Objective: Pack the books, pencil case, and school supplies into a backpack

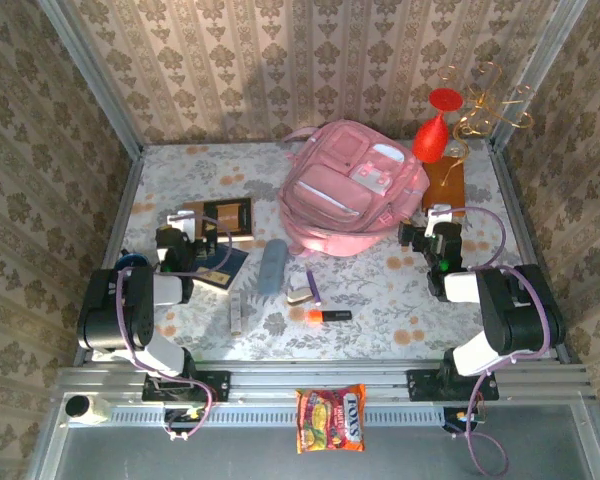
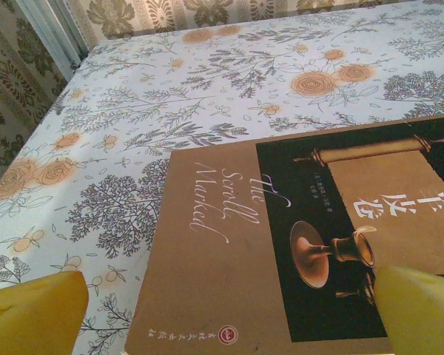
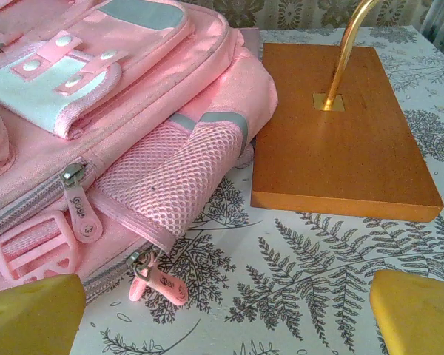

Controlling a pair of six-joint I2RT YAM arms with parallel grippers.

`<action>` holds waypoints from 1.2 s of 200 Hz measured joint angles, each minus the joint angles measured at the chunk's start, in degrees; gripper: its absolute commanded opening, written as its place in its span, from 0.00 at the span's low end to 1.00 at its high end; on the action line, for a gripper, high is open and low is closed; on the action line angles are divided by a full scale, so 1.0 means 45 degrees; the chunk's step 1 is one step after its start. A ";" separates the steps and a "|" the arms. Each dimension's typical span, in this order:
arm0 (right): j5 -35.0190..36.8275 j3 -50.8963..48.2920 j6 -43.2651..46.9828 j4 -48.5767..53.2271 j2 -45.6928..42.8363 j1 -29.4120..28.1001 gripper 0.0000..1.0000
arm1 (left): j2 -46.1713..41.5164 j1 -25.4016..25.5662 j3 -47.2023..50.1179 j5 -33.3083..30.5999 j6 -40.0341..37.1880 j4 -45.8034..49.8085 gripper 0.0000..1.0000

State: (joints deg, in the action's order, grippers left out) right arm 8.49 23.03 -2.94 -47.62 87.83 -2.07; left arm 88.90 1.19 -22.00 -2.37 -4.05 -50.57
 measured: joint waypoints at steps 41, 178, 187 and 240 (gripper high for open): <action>0.0000 0.0000 0.0000 0.0000 0.0000 0.0000 1.00 | 0.0000 0.0000 0.0000 0.0000 0.0000 0.0000 1.00; 0.0000 0.0000 0.0000 0.0000 0.0000 0.0000 1.00 | 0.0000 0.0000 0.0000 0.0000 0.0005 0.0000 1.00; 0.0000 0.0000 0.0000 0.0000 0.0000 0.0000 1.00 | 0.0000 0.0000 0.0000 0.0000 0.0005 0.0000 1.00; 0.0058 0.0029 -0.0015 0.0374 -0.0228 0.0000 1.00 | -0.0005 0.0000 0.0000 -0.0005 0.0015 -0.0005 1.00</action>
State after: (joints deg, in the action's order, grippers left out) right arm 8.75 23.16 -3.01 -45.93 86.80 -2.07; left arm 88.88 1.19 -22.00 -2.39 -3.99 -50.59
